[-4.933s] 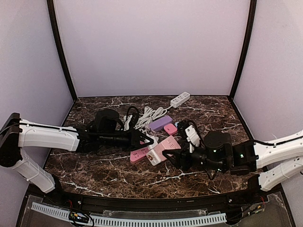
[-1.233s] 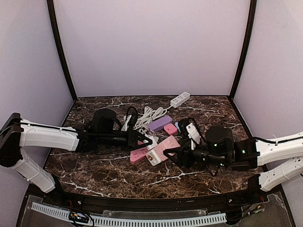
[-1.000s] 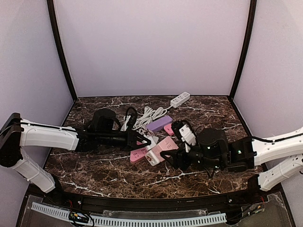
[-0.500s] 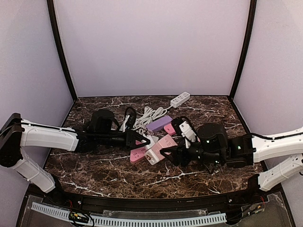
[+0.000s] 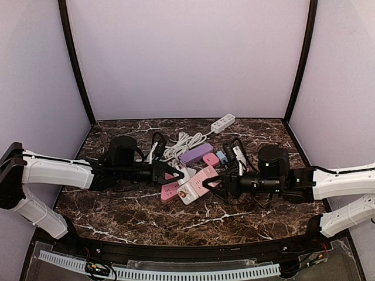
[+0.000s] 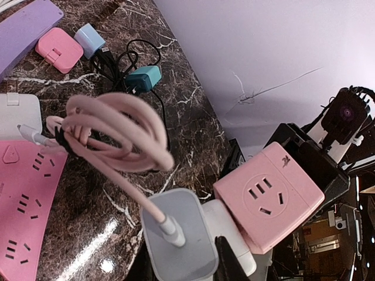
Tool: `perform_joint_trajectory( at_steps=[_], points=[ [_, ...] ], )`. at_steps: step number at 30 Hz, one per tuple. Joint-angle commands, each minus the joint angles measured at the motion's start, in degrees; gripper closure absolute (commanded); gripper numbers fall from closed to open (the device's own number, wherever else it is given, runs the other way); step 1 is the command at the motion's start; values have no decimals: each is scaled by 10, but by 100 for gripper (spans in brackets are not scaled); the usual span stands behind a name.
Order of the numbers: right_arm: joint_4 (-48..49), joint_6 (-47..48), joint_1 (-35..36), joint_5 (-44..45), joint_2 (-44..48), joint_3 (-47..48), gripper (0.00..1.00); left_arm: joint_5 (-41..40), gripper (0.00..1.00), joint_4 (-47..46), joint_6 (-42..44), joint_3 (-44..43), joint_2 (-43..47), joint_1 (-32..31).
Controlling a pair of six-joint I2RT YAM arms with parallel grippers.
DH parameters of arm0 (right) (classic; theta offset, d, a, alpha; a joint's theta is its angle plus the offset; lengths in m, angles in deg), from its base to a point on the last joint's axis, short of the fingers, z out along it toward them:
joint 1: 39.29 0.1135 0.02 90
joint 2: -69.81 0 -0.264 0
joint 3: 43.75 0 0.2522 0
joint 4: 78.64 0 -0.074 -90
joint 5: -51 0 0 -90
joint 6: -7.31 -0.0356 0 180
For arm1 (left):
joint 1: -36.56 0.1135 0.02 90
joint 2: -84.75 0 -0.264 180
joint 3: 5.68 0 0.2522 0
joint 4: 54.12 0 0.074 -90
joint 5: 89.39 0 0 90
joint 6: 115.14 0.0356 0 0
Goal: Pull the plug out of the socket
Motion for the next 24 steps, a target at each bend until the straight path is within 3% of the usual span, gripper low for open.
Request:
perform_joint_trajectory(
  at_steps=[1, 7, 13, 24],
  points=[
    [29, -62, -33, 17, 28, -1, 100, 15, 99, 31, 85, 23, 26, 16],
    [2, 1, -5, 70, 39, 16, 100, -43, 99, 123, 71, 1, -5, 19],
    [-43, 81, 53, 168, 42, 43, 100, -35, 99, 90, 15, 19, -42, 40],
    [-77, 155, 94, 224, 40, 56, 100, -28, 99, 90, -7, 18, -58, 47]
  ],
)
